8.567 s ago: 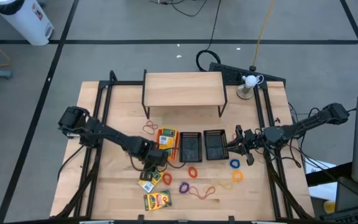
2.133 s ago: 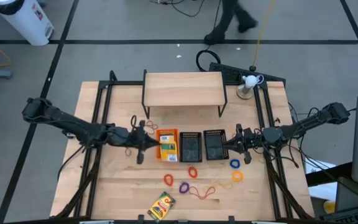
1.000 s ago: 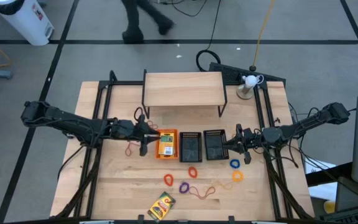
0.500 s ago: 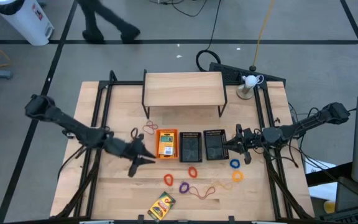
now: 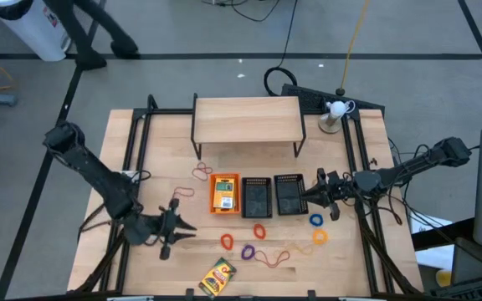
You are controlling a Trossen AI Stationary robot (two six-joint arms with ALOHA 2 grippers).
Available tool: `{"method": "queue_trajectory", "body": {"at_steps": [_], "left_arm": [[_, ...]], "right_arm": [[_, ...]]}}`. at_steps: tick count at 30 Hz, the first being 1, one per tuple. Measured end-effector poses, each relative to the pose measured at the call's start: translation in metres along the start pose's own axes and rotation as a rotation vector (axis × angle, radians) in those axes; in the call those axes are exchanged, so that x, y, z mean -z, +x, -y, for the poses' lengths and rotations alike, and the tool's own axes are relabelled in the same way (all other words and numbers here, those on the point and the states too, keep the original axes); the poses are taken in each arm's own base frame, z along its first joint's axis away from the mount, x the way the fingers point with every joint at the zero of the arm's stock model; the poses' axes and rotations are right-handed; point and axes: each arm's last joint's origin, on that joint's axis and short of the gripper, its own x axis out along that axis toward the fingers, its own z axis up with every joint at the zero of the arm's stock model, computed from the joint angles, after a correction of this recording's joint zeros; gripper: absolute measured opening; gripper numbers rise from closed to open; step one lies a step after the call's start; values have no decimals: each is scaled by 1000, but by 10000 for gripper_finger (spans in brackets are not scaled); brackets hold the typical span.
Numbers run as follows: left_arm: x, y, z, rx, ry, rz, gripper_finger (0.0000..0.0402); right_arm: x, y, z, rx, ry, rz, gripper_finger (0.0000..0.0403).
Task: Pick & Place Office Desk Supplies
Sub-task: Put the yellow crayon box into the orange bin
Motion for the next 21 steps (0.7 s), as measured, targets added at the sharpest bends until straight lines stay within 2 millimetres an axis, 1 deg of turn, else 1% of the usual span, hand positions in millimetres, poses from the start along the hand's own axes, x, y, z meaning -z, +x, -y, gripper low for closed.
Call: {"method": "queue_trajectory", "body": {"at_steps": [6,9,12,15,18,21], "left_arm": [[27,22,22,37,1,-22,76],[33,34,33,69,15,-40,76],[35,47,43,98,32,-76,76],[35,55,52,133,95,-102,76],[31,58,57,143,153,-90,76],[28,59,55,136,193,-86,76]], "right_arm": [[4,4,2,35,71,-16,59],[4,7,1,30,89,-5,59],[4,10,1,24,91,8,59],[4,13,0,18,82,18,59],[4,15,0,11,79,27,59],[5,17,0,9,78,31,59]]}}
